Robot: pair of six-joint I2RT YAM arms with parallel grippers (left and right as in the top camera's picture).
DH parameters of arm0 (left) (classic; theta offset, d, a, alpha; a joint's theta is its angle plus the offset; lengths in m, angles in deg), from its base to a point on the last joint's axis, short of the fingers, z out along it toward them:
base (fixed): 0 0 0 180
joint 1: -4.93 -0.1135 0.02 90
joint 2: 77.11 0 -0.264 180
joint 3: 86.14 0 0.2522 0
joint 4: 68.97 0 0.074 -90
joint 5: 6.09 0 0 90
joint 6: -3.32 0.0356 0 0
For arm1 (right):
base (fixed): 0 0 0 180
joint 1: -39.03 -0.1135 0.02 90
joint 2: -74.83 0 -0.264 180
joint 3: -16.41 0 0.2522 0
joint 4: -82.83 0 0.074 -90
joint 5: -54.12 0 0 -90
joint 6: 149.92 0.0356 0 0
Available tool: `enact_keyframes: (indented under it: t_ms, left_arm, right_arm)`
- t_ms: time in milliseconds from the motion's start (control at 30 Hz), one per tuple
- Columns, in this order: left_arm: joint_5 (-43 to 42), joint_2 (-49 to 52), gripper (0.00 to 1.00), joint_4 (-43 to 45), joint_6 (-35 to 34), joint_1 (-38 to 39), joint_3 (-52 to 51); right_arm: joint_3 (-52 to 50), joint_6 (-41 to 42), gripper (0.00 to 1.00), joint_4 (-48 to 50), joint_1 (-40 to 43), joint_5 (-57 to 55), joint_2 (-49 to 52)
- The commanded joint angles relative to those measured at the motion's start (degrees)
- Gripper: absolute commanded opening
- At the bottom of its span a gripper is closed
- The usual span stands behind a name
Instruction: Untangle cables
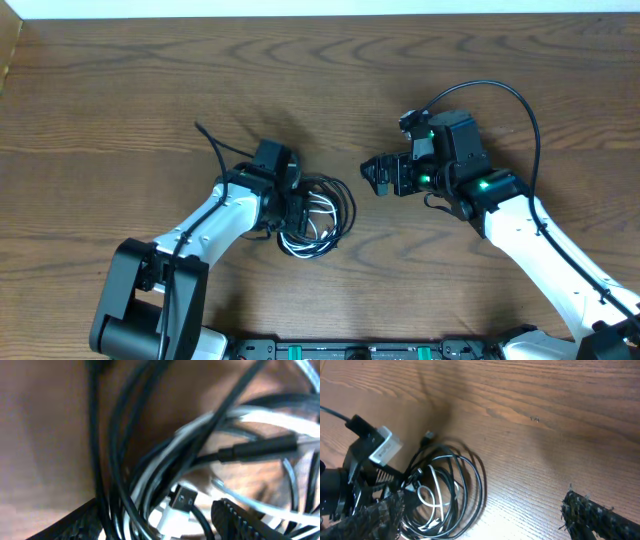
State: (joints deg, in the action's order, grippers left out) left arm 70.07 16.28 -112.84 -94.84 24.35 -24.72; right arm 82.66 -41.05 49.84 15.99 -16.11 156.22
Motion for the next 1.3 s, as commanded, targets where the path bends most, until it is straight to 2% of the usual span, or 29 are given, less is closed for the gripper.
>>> enact_keyframes:
  t_ms: [0, 400, 600, 767, 900, 1100, 1167, 1267]
  left_arm:
    - [-0.1, 0.8, 0.69, 3.7, -0.7, 0.3, 1.3]
    - [-0.1, 0.8, 0.62, 18.4, -3.5, 0.3, 1.3]
    - [0.2, 0.8, 0.62, 20.0, -3.5, 0.2, 1.8]
    - [2.0, -0.9, 0.62, 17.0, -3.5, -1.2, 3.6]
    - [4.5, -4.6, 0.63, 11.5, -3.5, -4.3, 6.2]
    - [8.4, -11.6, 0.68, 3.7, -3.5, -9.9, 6.8]
    - [10.1, -13.8, 0.68, 0.4, -3.5, -11.8, 6.8]
    - [11.4, -15.7, 0.69, -3.5, -3.6, -14.3, 6.8]
  right_arm:
    - [1.0, -0.7, 0.99, -0.3, 0.2, -0.1, -0.1]
    - [1.0, -0.7, 0.99, -2.3, 0.2, -0.1, -0.1]
    - [1.0, -0.7, 0.99, -2.8, 0.1, 0.6, -0.1]
    - [1.0, -6.5, 0.99, -2.7, 0.0, 7.6, -0.1]
    - [1.0, -15.7, 0.99, -2.7, -0.9, 14.3, -0.1]
    - [1.0, -26.6, 0.98, -2.7, -4.5, 14.9, -0.1]
    - [1.0, -29.6, 0.94, -2.4, -5.8, 14.7, 0.0]
    - [1.0, -32.0, 0.82, -1.6, -7.9, 11.1, 0.1]
